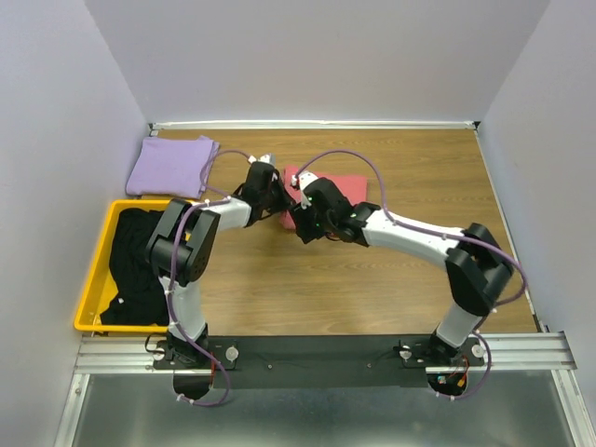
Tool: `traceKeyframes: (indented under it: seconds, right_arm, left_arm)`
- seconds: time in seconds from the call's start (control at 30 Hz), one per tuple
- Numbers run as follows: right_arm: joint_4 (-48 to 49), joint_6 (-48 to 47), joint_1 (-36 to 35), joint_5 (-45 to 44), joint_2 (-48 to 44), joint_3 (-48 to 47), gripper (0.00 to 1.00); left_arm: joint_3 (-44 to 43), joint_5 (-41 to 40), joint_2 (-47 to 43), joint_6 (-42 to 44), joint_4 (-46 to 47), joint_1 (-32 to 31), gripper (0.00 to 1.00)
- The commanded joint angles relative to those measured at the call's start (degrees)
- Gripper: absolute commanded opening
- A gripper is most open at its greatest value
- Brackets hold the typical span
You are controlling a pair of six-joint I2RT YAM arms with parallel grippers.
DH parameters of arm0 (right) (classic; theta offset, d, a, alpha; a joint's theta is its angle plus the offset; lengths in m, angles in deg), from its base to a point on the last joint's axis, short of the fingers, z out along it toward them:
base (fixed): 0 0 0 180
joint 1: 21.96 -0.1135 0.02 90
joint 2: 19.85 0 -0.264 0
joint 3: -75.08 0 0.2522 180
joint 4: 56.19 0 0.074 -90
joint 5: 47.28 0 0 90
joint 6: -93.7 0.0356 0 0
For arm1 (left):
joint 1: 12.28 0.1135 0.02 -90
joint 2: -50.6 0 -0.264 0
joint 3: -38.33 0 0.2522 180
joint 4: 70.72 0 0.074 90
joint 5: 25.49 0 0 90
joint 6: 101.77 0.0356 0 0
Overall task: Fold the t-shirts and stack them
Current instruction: Neatly place the folded tshirt to the corner
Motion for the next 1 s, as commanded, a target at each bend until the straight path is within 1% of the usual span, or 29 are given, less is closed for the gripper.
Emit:
traceKeyframes:
  seconds: [0.0,0.03,0.07,0.1,0.13,0.17,0.2,0.27,0.3,0.47,0.5,0.6,0.63,0.67,0.73,0.87,0.97]
  right_arm:
    - [-1.2,0.3,-0.2,-2.7,-8.2,4.9,0.67]
    - [-1.3,0.5,-0.3,-3.0,-9.5,7.8,0.73]
    - [-1.5,1.1,-0.2,-3.1,-10.8,9.0,0.75]
    - [-1.9,1.3,-0.3,-3.2,-13.0,10.2,0.78]
    - [-2.3,1.7,-0.3,-3.3,-14.1,11.9,0.82]
    - [-3.3,2.2,-0.3,-3.5,-15.0,12.6,0.85]
    - [-3.7,2.5,-0.3,-3.5,-16.6,13.2,0.9]
    - [-4.7,3.0,-0.2,-3.3,-17.7,14.5,0.95]
    - [-6.0,3.0,-0.3,-3.7,-18.5,14.9,1.0]
    - [-10.0,2.0,-0.2,-4.4,-18.3,14.6,1.0]
    - [-11.7,1.6,-0.3,-5.5,-17.9,13.6,1.0]
    - [-14.8,0.5,-0.2,-6.8,-15.7,10.8,1.0]
    - [-15.5,0.1,-0.2,-6.8,-15.0,10.0,1.0]
    - [-16.1,-0.4,-0.2,-6.7,-14.3,9.2,1.0]
    - [-17.6,-1.9,-0.2,-6.6,-12.1,6.8,1.0]
    - [-19.4,-3.5,-0.2,-7.1,-8.1,3.4,1.0]
    - [-20.2,-4.3,-0.2,-6.5,-4.6,0.7,1.0]
  left_arm:
    - [-7.5,-13.3,-1.2,17.9,-13.0,2.9,0.0]
    - [-11.7,-15.3,-0.5,20.5,-15.5,3.7,0.0]
    - [-13.9,-17.5,-0.1,22.7,-17.7,4.1,0.0]
    - [-16.1,-19.7,0.5,27.2,-21.8,4.4,0.0]
    - [-19.9,-24.0,1.9,29.4,-23.6,4.8,0.0]
    - [-21.7,-25.6,2.6,33.4,-26.2,5.8,0.0]
    - [-24.5,-28.6,3.3,35.1,-27.0,6.3,0.0]
    - [-26.9,-31.4,5.2,38.1,-27.8,7.5,0.0]
    - [-29.4,-33.4,5.9,40.5,-28.7,8.5,0.0]
    - [-38.7,-38.9,11.5,47.9,-31.4,10.6,0.0]
    - [-41.7,-39.8,12.3,49.5,-32.2,11.0,0.0]
    - [-45.7,-41.4,14.9,55.5,-33.4,11.4,0.0]
    - [-48.0,-41.8,15.9,57.8,-33.8,12.0,0.0]
    - [-49.3,-41.9,16.4,57.9,-34.2,12.3,0.0]
    - [-52.2,-42.0,17.3,60.5,-35.3,13.2,0.0]
    - [-56.2,-42.2,18.5,64.9,-36.5,14.5,0.0]
    - [-61.6,-42.3,19.4,67.3,-40.6,15.4,0.0]
